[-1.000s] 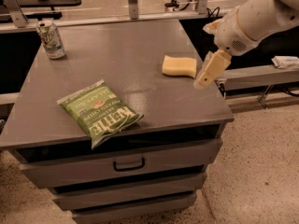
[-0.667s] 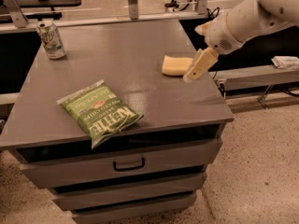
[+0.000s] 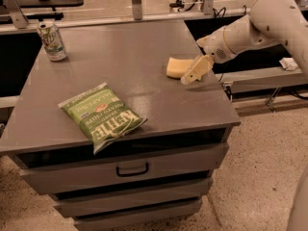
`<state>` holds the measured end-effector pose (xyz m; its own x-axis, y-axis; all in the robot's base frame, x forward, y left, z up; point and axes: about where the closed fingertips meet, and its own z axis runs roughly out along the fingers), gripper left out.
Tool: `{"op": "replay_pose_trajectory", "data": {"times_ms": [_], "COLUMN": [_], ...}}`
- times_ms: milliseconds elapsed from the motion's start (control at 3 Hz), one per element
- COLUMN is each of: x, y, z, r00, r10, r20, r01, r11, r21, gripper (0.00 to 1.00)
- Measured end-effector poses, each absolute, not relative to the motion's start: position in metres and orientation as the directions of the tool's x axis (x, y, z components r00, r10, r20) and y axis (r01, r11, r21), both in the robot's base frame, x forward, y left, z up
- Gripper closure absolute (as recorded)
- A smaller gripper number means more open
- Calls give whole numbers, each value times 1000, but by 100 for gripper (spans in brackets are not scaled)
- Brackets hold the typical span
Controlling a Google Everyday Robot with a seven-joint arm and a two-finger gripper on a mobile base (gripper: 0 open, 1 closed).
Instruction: Move sponge near 7up can
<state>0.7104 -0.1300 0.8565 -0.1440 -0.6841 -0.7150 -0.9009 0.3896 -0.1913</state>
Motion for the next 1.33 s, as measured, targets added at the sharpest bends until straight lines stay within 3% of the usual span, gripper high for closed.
{"op": "replay_pose_trajectory", "data": {"times_ms": [333, 1000, 1333], "x": [718, 718, 707], "y": [-128, -122, -121], "z": [841, 851, 891], "r00": [-176, -187, -137], "r10": [-678, -654, -633], "r20": [-714, -733, -762], "r01": [-903, -913, -910], "r11": [400, 391, 385], "r21": [-156, -116, -157], "gripper": [18, 64, 87]}}
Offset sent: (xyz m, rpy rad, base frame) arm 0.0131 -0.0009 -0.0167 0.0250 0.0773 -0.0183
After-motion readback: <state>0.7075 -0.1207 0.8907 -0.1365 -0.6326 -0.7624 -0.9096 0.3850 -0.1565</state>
